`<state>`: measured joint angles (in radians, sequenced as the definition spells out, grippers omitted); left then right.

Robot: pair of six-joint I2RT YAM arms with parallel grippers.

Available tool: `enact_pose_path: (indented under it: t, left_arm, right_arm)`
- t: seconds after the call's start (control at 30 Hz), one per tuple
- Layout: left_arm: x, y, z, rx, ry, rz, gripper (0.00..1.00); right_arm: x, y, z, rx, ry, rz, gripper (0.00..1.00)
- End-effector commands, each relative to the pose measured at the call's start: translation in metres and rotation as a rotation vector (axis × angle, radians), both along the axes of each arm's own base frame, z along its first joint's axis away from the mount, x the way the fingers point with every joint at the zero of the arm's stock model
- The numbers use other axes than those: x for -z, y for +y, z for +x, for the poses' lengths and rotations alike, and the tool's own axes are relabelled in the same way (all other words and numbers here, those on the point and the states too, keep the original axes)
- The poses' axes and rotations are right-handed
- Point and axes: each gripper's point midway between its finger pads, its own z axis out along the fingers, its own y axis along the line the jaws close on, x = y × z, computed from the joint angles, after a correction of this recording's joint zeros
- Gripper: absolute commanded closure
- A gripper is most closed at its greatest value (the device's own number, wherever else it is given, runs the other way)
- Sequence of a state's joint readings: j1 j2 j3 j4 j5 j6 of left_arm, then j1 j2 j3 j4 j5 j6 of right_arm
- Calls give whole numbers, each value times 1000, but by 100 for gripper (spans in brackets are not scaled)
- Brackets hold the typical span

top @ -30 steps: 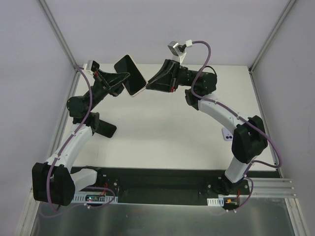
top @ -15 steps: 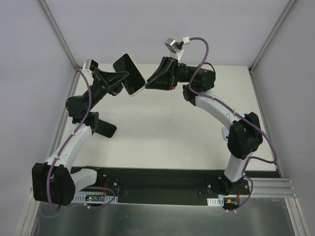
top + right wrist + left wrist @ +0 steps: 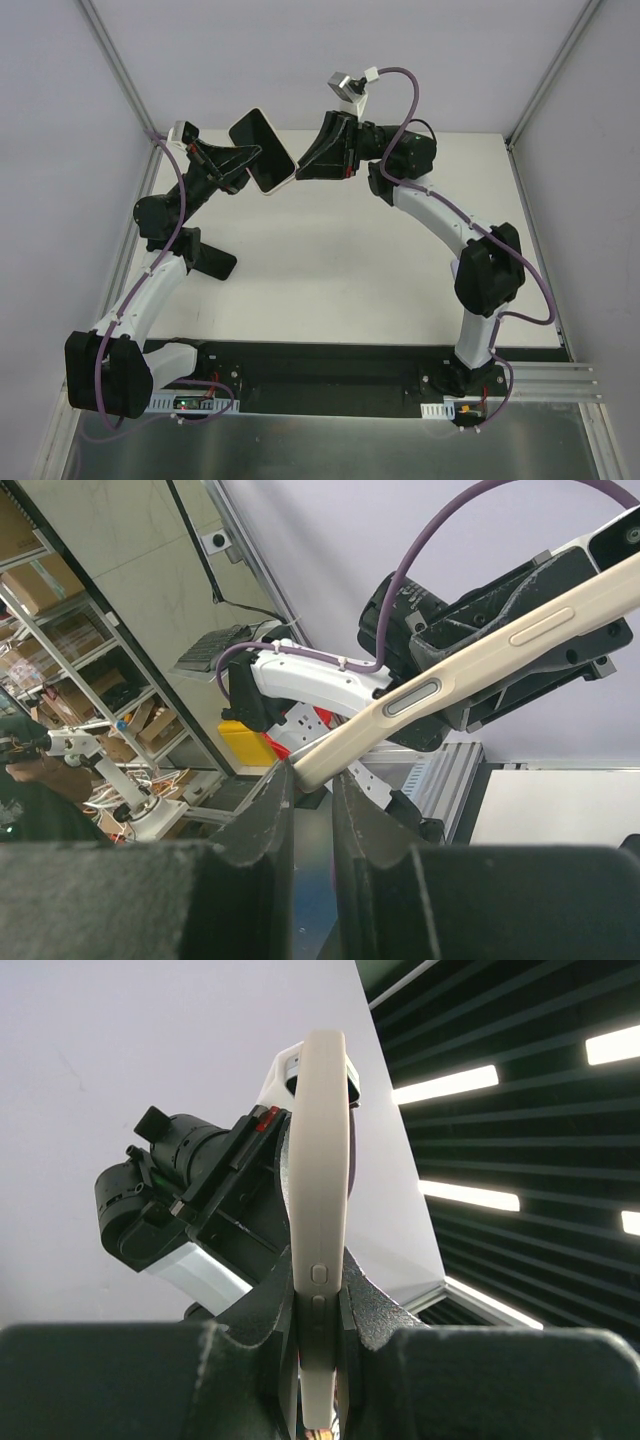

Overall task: Take the phone out of the phone case
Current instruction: Remove the phone case from the phone.

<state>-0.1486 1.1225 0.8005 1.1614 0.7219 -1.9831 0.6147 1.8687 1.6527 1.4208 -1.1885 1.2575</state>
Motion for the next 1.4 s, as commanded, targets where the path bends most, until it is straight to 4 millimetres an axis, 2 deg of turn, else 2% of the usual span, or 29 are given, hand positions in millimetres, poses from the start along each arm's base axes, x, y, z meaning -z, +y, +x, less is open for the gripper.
enact_pose_path:
  t: [0.0, 0.5, 0.8, 0.87, 0.9, 0.97, 1.0, 1.03, 1.1, 1.13, 1.23, 1.37]
  left_arm:
    - [-35, -14, -80, 317, -54, -18, 100]
    - [-34, -16, -80, 331, -57, 2, 100]
    - [-34, -17, -83, 332, -68, 14, 100]
    - [-32, -18, -82, 333, -65, 25, 100]
    - [-31, -19, -82, 336, -63, 32, 100]
    - [-29, -20, -83, 341, -68, 48, 100]
    - [-29, -20, -83, 341, -64, 54, 100]
    - [-28, -21, -82, 342, -60, 59, 100]
    - [-26, -22, -81, 340, -58, 67, 100]
    - [-25, -22, -81, 341, -59, 72, 100]
    - [-22, -23, -79, 341, -56, 76, 100]
    - [-21, -23, -81, 348, -67, 84, 100]
  right_arm:
    - [16, 12, 2, -6, -103, 59, 99]
    - [28, 1, -4, -88, -139, -85, 99]
    - [40, -5, 23, -35, -24, -146, 99]
    - [47, -3, 27, -23, 32, -189, 99]
    - [52, 1, 32, 10, -6, -172, 99]
    - [60, 2, 36, 44, 76, -239, 99]
    - [66, 6, 48, 127, -39, -200, 99]
    - [77, 4, 47, 158, 79, -329, 99]
    - [95, 4, 61, 318, 26, -435, 99]
    - [97, 3, 54, 311, 40, -469, 99]
    - [93, 3, 52, 308, 66, -462, 99]
    - [100, 6, 49, 307, 95, -484, 99]
